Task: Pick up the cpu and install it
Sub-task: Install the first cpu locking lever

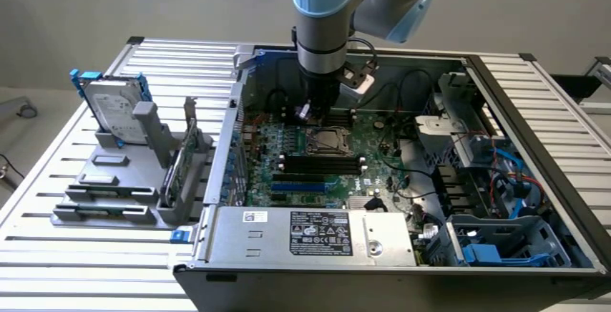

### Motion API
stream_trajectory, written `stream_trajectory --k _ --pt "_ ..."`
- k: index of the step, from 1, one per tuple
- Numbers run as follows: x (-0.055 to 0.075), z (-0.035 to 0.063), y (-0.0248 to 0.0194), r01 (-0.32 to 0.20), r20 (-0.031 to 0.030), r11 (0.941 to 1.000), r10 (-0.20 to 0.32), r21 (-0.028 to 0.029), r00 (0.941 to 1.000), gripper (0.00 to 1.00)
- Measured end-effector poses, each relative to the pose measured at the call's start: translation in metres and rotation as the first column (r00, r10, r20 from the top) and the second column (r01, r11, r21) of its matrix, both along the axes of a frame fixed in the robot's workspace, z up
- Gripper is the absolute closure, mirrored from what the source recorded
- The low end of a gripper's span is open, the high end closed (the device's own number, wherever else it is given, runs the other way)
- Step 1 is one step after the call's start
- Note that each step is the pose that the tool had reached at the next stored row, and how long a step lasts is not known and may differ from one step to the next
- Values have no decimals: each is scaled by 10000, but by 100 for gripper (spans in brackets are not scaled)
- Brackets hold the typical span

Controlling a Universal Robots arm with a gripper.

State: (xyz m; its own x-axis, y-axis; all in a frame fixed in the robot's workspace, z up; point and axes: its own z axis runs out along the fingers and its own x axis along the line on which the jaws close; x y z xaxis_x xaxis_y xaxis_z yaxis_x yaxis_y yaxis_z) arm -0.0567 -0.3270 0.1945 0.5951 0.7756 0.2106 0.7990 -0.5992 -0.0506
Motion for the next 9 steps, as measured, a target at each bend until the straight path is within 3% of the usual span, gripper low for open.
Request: stream_trajectory --k 9 --pt "19 -1 0 -1 2 10000 1 -31 10000 89"
